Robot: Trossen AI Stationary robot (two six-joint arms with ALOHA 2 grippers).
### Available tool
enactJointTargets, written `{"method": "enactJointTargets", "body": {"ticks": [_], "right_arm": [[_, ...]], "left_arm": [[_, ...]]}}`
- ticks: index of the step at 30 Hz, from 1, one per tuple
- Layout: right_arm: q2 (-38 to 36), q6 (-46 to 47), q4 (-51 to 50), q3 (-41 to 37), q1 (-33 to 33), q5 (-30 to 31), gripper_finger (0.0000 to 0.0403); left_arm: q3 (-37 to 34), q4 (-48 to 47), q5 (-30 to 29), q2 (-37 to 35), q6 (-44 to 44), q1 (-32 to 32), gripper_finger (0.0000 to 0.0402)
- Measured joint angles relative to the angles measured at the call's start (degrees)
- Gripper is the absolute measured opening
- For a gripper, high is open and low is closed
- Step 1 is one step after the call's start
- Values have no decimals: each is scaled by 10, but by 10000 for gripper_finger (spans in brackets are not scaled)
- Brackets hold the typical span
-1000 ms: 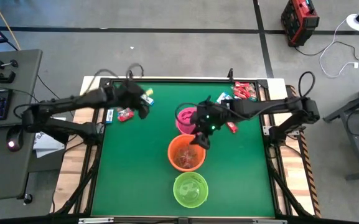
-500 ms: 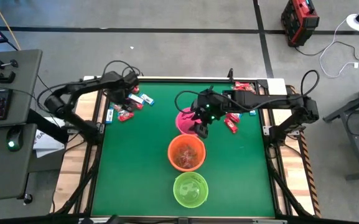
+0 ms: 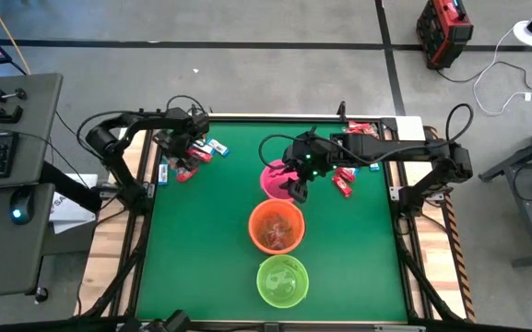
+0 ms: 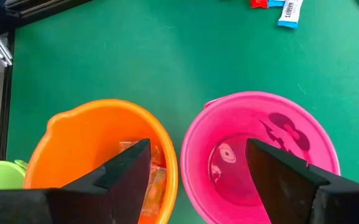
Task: Sort candy by brand, put in halloween buckets
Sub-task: Put the orange gummy into the orange bucket
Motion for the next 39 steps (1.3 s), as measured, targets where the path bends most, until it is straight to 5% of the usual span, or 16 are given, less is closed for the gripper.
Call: {"method": "enactJointTargets", "body": {"ticks": [5,11,16,23,26,34,39], "right_arm": [[0,-8,-2,0,0,0,256],[0,-32,-15,0,-1,0,256],[-11,-59,-83,0,-4,0,256],[-38,-60,-183,0,-28,40,256],[-48,-58,-202,0,-43,74,256],[-58,-51,-203,-1,-85,84,256],[-59,-60,-203,0,-99,81,256]], "left_arm": [[-1,0,7,-5,31,-9,161],[-1,5,47,-72,36,-23,14],[-1,-7,79,-181,19,-44,6],[-1,66,303,-363,-37,-151,1],[-1,136,347,-405,-73,-237,0],[0,420,344,-347,-115,-460,0],[0,568,350,-261,-101,-514,0]]}}
